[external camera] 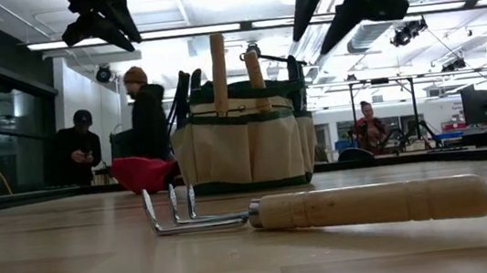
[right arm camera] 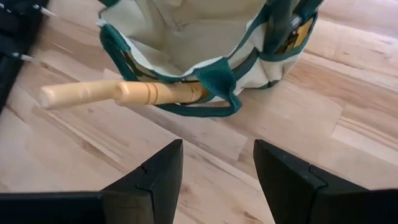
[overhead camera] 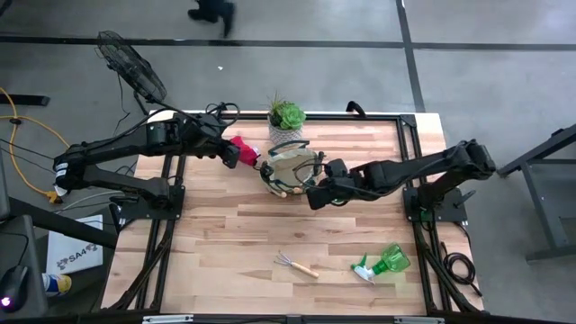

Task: Pick & Place Garden tools in Gardening bag
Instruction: Adjust the gardening bag

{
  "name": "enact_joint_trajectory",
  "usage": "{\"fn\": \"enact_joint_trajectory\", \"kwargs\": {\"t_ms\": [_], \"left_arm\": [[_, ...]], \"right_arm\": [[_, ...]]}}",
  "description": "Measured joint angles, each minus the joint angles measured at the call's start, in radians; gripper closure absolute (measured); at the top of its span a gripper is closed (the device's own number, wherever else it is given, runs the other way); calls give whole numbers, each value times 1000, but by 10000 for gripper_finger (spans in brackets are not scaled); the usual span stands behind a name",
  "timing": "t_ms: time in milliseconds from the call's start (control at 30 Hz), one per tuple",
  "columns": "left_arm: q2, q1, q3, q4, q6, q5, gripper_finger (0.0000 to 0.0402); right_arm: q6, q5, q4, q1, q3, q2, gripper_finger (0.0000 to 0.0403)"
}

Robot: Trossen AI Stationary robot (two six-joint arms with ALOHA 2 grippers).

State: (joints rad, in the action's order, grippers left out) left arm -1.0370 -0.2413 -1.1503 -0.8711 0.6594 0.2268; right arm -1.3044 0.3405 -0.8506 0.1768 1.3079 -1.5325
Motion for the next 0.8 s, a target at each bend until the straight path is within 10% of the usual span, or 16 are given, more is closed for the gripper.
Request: {"fn": "enact_joint_trajectory", "kwargs": {"t_ms": [800], "left_arm": [[0,0,0,-57,-18,0,295]], "right_arm": [[-138,53,52,-42,0,-138,215]]}}
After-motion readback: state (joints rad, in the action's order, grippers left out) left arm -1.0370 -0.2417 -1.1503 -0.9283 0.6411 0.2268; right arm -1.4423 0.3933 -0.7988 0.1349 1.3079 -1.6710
